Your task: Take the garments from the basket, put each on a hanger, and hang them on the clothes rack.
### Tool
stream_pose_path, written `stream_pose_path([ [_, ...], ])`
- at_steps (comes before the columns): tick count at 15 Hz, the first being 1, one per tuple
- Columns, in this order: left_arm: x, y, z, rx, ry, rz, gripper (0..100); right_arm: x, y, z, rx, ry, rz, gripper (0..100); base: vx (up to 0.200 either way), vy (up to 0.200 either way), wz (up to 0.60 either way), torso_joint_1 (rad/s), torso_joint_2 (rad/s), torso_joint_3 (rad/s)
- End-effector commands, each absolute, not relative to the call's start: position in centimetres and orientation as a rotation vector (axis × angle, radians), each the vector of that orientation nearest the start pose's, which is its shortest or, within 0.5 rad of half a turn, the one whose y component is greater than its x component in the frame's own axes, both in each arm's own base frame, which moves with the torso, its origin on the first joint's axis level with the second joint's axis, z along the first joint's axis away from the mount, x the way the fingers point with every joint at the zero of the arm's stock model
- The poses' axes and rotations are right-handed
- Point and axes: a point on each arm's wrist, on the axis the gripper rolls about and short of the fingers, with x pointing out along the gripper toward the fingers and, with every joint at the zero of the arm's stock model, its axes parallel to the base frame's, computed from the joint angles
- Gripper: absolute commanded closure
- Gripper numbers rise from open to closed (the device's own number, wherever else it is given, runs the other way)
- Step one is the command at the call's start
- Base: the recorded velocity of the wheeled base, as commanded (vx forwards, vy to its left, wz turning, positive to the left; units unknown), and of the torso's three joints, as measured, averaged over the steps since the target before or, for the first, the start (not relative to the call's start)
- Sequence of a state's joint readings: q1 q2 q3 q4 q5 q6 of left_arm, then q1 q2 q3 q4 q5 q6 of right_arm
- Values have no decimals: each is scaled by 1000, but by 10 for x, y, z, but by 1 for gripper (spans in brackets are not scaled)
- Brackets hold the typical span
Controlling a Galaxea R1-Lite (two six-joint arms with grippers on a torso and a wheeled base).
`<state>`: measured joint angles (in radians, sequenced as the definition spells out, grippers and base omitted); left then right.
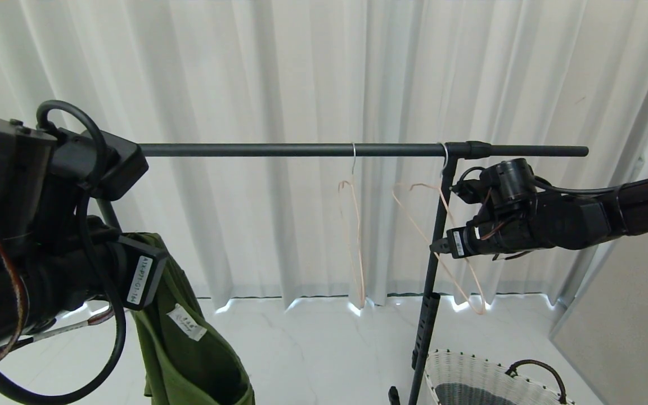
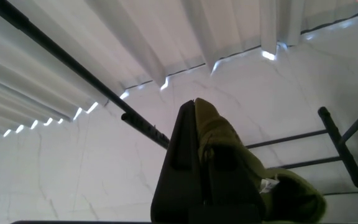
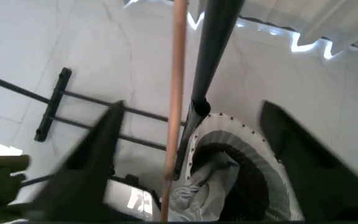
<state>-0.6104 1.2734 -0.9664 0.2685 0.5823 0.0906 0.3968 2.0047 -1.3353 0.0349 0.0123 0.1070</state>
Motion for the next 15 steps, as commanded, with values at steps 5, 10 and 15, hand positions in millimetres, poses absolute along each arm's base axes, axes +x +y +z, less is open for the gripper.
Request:
stream_pose_path([
  [5, 157, -94, 254, 407, 469, -47, 100, 358, 151, 156, -31, 717, 353, 100, 0, 0, 0, 0, 0, 0],
  [10, 156, -94, 255, 405, 465, -45, 100, 350, 151, 173, -8, 675, 354, 100, 0, 0, 0, 0, 0, 0],
  [15, 149, -89, 257, 399, 449, -47, 100, 330, 151, 200, 33, 613, 348, 100, 0, 0, 0, 0, 0, 0],
])
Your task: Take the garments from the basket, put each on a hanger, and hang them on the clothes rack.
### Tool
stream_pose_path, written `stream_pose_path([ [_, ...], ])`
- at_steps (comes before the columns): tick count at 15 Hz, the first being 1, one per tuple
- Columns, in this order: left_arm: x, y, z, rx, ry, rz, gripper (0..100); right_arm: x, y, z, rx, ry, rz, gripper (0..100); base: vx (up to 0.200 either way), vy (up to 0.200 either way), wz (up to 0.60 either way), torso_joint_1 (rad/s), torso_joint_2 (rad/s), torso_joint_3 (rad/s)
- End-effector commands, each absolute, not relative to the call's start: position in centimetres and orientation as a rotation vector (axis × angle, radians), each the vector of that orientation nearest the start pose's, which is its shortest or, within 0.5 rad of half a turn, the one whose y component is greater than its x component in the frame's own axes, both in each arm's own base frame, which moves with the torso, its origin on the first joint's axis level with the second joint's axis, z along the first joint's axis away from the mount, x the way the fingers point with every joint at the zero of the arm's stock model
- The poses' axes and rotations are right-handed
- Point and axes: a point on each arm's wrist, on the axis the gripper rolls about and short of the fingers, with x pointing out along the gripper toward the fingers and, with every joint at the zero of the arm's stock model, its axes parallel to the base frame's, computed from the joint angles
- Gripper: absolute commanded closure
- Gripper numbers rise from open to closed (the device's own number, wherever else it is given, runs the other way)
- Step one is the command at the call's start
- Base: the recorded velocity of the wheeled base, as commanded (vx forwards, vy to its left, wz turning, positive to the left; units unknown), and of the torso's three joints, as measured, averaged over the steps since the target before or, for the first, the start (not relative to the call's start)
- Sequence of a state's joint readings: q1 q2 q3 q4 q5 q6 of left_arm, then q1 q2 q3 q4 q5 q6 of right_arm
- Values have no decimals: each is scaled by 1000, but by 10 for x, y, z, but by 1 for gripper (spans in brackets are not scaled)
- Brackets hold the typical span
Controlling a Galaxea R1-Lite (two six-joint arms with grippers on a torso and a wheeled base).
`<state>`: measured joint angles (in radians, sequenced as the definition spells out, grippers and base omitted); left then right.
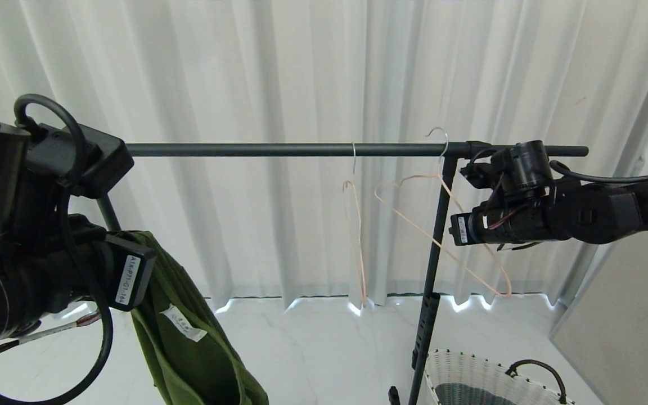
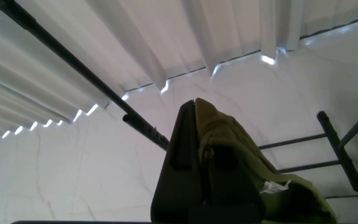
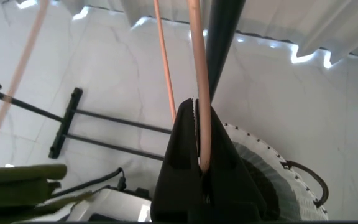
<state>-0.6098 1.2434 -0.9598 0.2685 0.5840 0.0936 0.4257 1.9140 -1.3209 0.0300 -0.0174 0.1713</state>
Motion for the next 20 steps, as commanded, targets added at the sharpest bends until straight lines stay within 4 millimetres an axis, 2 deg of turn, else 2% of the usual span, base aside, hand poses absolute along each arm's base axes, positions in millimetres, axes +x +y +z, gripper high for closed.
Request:
stream_pose_path([
  [1, 148, -88, 257, 400, 448, -47, 100, 325, 151, 203, 30, 603, 339, 100, 0, 0, 0, 0, 0, 0],
  [6, 142, -85, 253, 408, 453, -50, 100, 296, 139, 215, 32, 587, 319, 100, 0, 0, 0, 0, 0, 0],
  [10, 142, -85, 247, 437, 470, -54, 100, 259, 128, 213, 1, 599, 286, 100, 0, 0, 0, 0, 0, 0],
  [20, 143, -85, 246, 457, 473, -61, 100, 250, 131, 212, -16, 598, 287, 100, -200, 0, 0, 0, 4, 3],
])
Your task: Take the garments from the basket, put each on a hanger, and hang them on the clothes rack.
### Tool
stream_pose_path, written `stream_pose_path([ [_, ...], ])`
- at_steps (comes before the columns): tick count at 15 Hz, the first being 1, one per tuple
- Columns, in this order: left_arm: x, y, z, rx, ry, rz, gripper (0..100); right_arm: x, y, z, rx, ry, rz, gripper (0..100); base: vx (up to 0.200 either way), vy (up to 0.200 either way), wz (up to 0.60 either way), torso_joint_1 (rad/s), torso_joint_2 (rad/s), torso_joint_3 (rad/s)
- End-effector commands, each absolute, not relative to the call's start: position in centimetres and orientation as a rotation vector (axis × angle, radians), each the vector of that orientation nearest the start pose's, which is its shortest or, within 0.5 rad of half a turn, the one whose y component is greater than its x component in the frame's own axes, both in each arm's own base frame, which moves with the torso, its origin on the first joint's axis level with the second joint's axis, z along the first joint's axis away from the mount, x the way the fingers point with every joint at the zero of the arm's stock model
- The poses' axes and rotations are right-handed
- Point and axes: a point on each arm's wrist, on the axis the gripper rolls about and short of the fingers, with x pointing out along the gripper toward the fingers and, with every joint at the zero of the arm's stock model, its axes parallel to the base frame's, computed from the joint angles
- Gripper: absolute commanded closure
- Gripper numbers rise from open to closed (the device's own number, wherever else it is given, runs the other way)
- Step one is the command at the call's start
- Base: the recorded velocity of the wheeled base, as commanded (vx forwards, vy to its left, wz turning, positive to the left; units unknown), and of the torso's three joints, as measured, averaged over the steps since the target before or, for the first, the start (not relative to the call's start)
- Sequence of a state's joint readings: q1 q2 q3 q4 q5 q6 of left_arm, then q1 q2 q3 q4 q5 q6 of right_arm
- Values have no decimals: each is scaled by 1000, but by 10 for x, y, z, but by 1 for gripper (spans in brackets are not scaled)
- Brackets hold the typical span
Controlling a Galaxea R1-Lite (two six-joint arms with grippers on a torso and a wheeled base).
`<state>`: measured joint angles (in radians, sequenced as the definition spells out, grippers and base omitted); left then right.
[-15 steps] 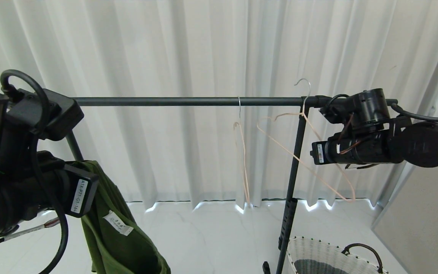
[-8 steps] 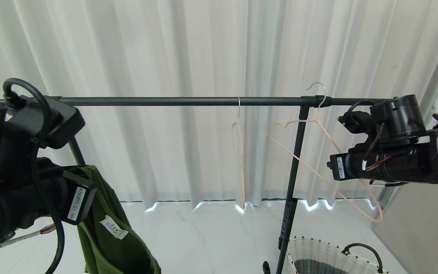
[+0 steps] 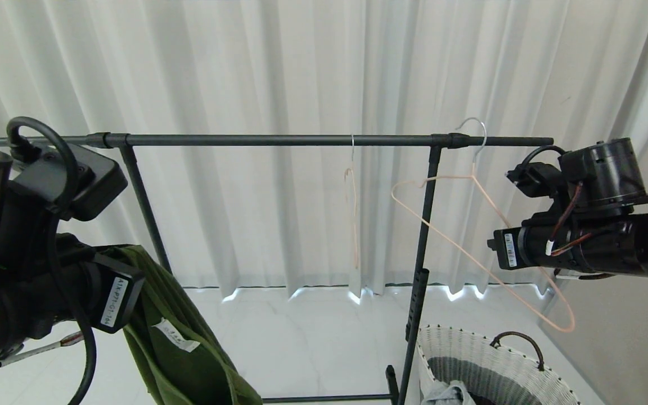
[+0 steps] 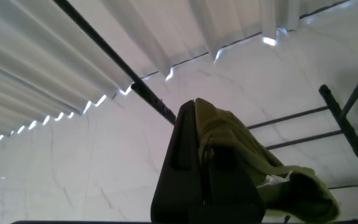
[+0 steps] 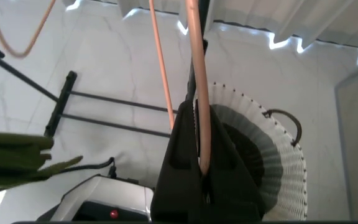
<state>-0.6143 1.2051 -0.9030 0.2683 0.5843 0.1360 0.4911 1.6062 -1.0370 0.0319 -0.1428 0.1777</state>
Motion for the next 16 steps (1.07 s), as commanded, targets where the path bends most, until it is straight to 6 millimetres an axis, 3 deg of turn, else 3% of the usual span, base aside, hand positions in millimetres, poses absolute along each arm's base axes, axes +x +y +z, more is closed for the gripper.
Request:
stream_pose_path([
  [1, 142, -85, 247, 457, 471, -59, 100, 250, 131, 212, -15, 598, 286, 100, -200, 0, 0, -2, 2, 2],
  [4, 142, -85, 246, 455, 472, -60, 100, 246, 128, 216, -13, 587, 280, 100, -200, 0, 0, 4, 4, 2],
  [10, 141, -84, 243, 462, 482, -61, 100, 225, 122, 219, -15, 568, 286, 100, 0, 0, 0, 0, 0, 0],
  [16, 142, -85, 244, 462, 479, -61, 100, 202, 120, 225, -13, 539, 327, 100, 0, 200, 0, 5, 2, 2],
])
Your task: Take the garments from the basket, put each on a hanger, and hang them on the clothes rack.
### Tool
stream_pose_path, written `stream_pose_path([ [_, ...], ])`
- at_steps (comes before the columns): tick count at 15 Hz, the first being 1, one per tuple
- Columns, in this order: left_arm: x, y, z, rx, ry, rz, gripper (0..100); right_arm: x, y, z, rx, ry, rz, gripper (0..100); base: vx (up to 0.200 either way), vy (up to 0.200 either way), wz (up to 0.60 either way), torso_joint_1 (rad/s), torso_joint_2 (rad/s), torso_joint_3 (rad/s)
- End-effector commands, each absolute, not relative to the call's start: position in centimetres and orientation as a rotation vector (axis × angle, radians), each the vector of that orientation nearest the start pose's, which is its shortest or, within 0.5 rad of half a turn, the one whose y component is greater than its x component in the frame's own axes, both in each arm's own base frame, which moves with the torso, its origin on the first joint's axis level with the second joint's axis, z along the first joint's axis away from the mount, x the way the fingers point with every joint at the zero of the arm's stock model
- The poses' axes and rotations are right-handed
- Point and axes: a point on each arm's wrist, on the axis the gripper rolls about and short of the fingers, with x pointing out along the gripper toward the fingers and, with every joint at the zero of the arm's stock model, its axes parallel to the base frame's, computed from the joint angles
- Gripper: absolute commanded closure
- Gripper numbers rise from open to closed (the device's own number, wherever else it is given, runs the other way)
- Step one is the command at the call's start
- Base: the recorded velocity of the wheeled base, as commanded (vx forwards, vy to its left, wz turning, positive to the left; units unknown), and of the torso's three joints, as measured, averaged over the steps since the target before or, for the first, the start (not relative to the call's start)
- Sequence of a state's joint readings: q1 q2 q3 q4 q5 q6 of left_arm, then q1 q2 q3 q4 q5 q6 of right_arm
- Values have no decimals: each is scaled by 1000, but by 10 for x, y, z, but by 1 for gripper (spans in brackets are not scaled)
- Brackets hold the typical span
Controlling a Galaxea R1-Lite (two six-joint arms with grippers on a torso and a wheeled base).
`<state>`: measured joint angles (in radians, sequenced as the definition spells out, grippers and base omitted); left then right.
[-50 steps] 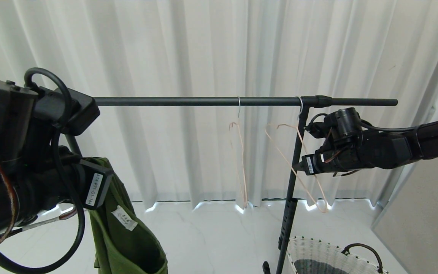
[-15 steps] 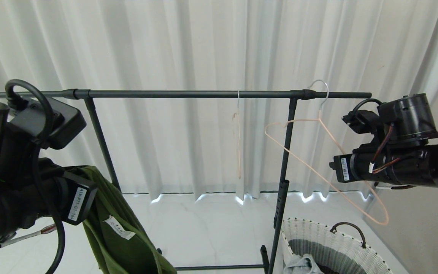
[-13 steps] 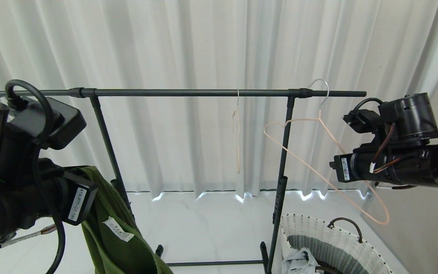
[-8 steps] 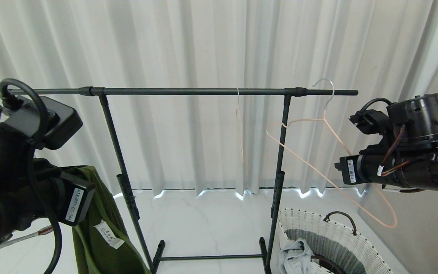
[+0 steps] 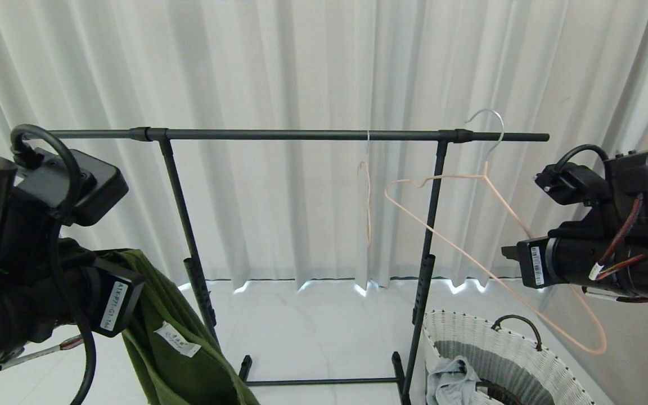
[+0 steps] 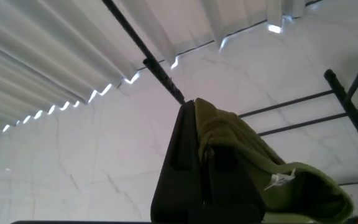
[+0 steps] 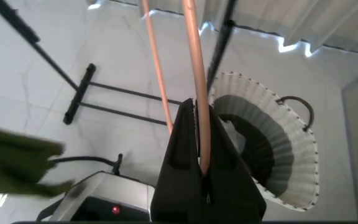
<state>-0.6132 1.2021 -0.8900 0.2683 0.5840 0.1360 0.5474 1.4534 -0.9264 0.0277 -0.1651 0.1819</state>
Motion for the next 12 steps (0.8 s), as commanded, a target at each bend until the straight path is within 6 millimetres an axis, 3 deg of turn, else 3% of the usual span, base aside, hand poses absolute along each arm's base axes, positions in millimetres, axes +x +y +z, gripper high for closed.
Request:
stream_pose_path([
  [1, 142, -84, 244, 461, 480, -60, 100, 200, 119, 227, -13, 531, 330, 100, 0, 200, 0, 2, 2, -7],
  [10, 143, -85, 243, 464, 483, -60, 100, 184, 115, 241, 3, 476, 363, 100, 0, 200, 0, 2, 3, 2],
  [12, 142, -85, 243, 467, 484, -62, 100, 181, 117, 241, 2, 477, 379, 100, 0, 0, 0, 0, 0, 0],
])
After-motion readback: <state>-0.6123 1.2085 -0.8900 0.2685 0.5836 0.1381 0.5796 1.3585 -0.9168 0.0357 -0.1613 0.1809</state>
